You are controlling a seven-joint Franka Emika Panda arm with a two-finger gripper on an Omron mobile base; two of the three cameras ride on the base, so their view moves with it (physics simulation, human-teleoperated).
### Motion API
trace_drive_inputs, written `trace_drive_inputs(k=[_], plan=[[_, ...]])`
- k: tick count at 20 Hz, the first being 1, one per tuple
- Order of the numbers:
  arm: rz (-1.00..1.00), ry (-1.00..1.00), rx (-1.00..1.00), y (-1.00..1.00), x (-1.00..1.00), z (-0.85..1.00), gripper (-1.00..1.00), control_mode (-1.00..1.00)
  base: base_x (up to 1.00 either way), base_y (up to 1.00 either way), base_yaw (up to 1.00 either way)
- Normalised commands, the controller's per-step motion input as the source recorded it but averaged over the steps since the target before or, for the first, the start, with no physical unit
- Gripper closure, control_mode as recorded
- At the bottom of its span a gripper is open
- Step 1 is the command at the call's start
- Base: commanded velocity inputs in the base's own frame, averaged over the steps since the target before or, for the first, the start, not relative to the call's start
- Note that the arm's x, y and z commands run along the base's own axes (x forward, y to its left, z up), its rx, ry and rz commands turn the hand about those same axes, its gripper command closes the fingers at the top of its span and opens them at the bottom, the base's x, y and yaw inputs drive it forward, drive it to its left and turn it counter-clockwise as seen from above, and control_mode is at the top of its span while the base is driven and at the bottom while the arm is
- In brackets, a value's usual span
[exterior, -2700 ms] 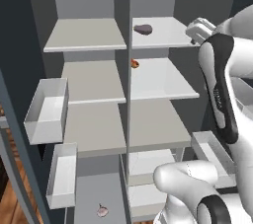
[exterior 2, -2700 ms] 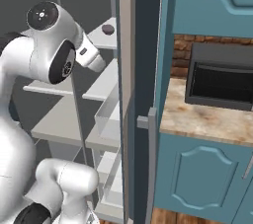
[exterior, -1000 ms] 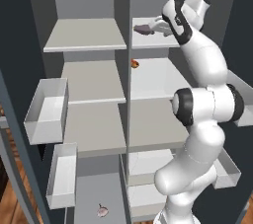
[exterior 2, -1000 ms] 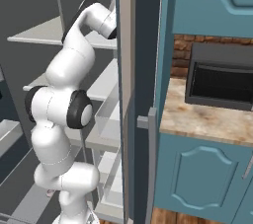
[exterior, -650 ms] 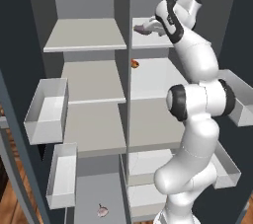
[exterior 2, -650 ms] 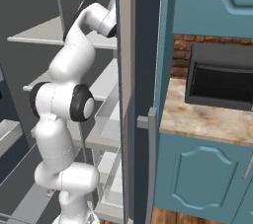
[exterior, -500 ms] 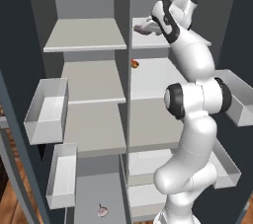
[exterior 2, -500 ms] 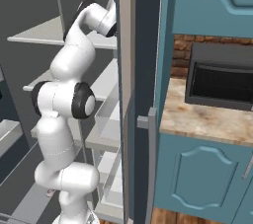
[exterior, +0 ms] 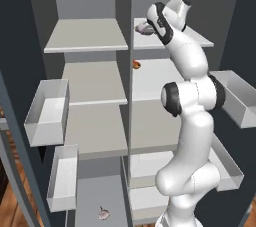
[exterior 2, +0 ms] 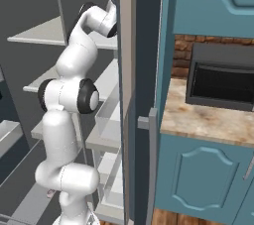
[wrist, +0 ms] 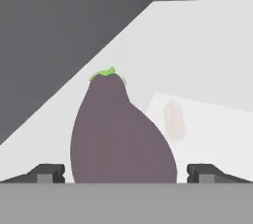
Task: Take the garlic and eggplant from the fridge shelf and place them in the freezer drawer to begin freezing them.
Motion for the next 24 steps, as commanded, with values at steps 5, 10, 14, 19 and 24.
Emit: trace_drive_inputs(k=[5,10,14,19,24], plan=[[0.0,0.0,-0.04,0.0,0.28,-0.03,-1.0,-1.0,0.0,0.0,0.0],[0.0,0.0,0.0,0.02,0.04,-0.08,1.0,-1.0,0.0,0.0,0.0],[0.0,0.0,0.0,0.0,0.0,0.0,1.0,-1.0,0.0,0.0,0.0],[0.0,0.0,0.0,0.0,-0.4,0.0,1.0,-1.0,0.0,0.0,0.0],[0.0,-0.01,0.0,0.0,-0.99,0.0,1.0,-1.0,0.0,0.0,0.0]])
